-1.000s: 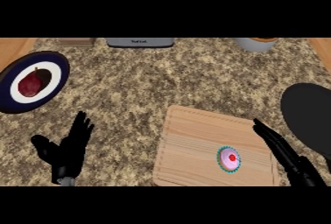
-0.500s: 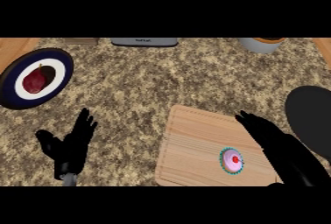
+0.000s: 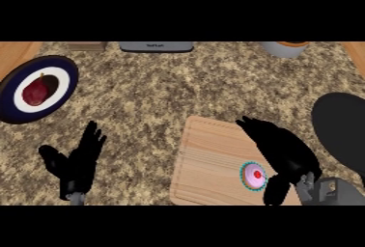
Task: Pick the cupcake from the cutting board and place it in the pan
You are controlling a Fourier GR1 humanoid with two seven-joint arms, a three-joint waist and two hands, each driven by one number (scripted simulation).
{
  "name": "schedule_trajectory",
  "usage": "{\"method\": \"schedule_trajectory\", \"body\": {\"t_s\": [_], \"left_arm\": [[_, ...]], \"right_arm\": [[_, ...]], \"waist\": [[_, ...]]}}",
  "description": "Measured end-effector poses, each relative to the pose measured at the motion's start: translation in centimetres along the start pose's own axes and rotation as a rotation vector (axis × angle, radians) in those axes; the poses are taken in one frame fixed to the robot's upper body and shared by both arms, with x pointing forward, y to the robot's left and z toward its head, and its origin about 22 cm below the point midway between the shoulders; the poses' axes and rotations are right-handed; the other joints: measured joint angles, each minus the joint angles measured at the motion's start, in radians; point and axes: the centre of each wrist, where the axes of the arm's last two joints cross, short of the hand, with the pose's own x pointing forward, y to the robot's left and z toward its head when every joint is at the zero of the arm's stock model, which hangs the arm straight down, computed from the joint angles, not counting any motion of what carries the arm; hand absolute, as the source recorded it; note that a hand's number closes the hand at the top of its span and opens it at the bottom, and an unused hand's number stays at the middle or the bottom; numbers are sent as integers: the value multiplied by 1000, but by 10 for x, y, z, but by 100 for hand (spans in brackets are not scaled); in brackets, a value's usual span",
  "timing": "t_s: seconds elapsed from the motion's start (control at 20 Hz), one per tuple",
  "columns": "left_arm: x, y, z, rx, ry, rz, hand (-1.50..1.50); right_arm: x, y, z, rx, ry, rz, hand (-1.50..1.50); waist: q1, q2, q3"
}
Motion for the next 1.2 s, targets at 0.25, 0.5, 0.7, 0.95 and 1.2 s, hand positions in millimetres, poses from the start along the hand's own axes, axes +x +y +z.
{"method": "schedule_trajectory", "body": {"t_s": [0.25,0.5,0.7,0.95,1.2], "left_arm": [[-2,-2,1,12,-5,6,0],[0,1,2,11,-8,8,0],[-1,6,2,8,-5,8,0],[0,3,4,4,5,7,0],[0,8,1,3,-7,10,0]], "right_arm": [[-6,-1,-4,98,10,26,-150],[-12,14,1,98,-2,17,-150],[-20,24,-6,70,-27,-9,-150],[-18,34,-10,28,-35,-14,-150],[-23,44,-24,37,-12,3,150]], "waist": [[-7,-2,2],[-12,-2,1],[-12,-2,0],[-12,-1,0],[-11,-2,1]]}}
